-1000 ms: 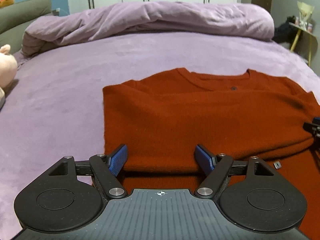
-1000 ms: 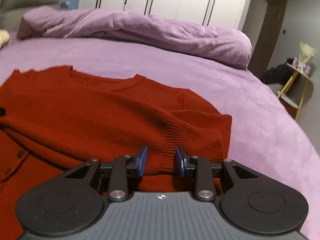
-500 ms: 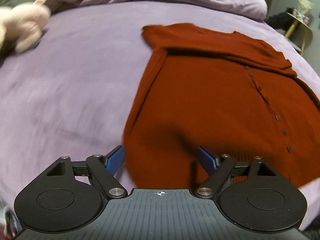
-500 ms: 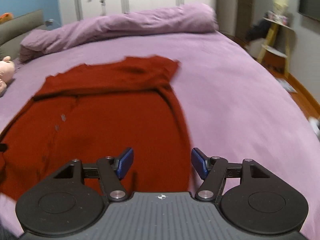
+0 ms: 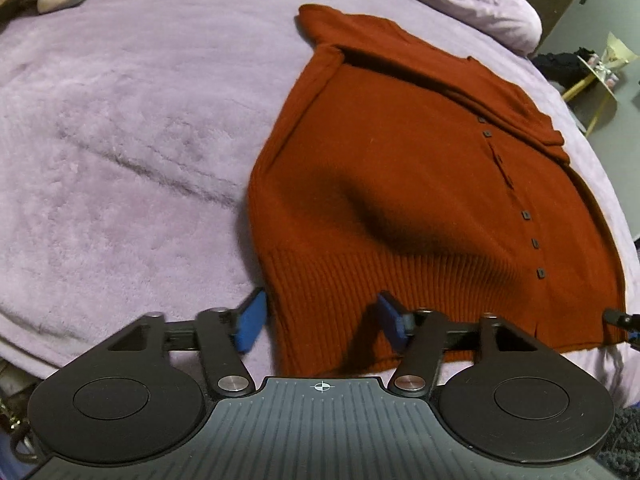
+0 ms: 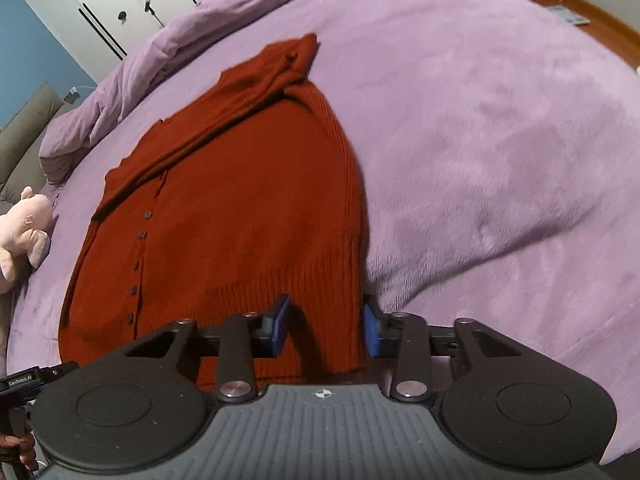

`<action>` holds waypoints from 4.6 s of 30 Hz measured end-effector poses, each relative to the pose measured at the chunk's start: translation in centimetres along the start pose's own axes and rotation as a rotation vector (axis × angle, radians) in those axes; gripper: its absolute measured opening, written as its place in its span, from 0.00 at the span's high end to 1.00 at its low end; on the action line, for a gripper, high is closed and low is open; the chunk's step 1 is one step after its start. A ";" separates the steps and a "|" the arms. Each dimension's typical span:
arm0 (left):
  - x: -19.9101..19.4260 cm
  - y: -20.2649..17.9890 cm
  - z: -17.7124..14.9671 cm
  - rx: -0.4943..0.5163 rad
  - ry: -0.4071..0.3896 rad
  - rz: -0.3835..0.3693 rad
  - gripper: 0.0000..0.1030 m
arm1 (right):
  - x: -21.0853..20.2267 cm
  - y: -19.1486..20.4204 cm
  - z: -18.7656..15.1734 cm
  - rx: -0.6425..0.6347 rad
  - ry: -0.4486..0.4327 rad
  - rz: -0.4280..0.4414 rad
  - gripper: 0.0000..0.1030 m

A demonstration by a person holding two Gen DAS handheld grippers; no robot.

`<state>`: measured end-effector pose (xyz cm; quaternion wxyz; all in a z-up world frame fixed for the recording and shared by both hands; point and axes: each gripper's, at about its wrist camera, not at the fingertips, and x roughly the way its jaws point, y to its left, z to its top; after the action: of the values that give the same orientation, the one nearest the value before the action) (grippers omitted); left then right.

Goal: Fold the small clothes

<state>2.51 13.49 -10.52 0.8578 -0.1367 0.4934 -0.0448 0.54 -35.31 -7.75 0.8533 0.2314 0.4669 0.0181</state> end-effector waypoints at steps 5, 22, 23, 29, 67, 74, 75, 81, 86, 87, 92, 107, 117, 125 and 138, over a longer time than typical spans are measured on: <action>-0.2 0.9 0.4 -0.034 0.019 -0.069 0.91 | 0.5 -0.3 0.1 0.029 0.027 0.049 0.94; -0.9 -1.2 11.6 -0.117 -0.279 -0.080 0.93 | 2.3 3.7 9.8 0.060 -0.170 0.223 0.95; 0.0 -1.3 12.1 -0.116 -0.277 -0.058 0.91 | 3.0 4.1 10.4 0.055 -0.176 0.197 0.95; 1.5 -1.2 12.4 -0.020 -0.319 -0.007 0.42 | 5.3 5.7 11.9 -0.070 -0.218 0.047 0.82; 8.0 -2.1 14.5 0.239 -0.094 -0.012 0.90 | 10.3 6.0 12.4 -0.389 -0.099 -0.025 0.85; 4.8 -3.0 15.9 0.224 -0.193 -0.065 0.93 | 9.0 7.1 12.9 -0.380 -0.128 0.038 0.93; 4.1 -2.8 16.6 0.201 -0.220 -0.084 0.93 | 8.2 7.2 13.4 -0.366 -0.159 0.070 0.93; 4.0 -2.2 21.2 0.107 -0.356 -0.060 0.93 | 6.6 8.2 17.4 -0.289 -0.348 0.111 0.93; 9.3 -1.9 23.0 0.061 -0.276 -0.022 0.93 | 11.2 8.5 20.3 -0.258 -0.321 0.029 0.93; 10.4 -1.7 22.9 0.053 -0.245 -0.016 0.93 | 12.5 8.4 20.6 -0.261 -0.291 0.009 0.93; 11.2 -0.7 20.8 0.075 -0.212 -0.032 0.82 | 14.9 7.7 19.8 -0.315 -0.228 -0.035 0.92; 10.6 -1.3 20.5 0.129 -0.216 -0.015 0.92 | 14.7 9.2 19.3 -0.448 -0.210 -0.081 0.92; 5.7 -4.1 26.8 0.150 -0.481 0.023 0.92 | 11.0 12.8 23.1 -0.461 -0.472 -0.141 0.93; 9.7 -6.1 30.3 0.135 -0.509 0.149 0.92 | 14.8 15.9 27.3 -0.477 -0.522 -0.232 0.94; 13.0 -3.3 29.4 0.020 -0.447 0.298 0.80 | 21.4 16.0 26.7 -0.519 -0.483 -0.352 0.92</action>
<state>34.56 13.19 -6.49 0.9439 -0.0608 0.3060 0.1084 37.00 -25.85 -5.82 0.9588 -0.0781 0.2650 -0.0660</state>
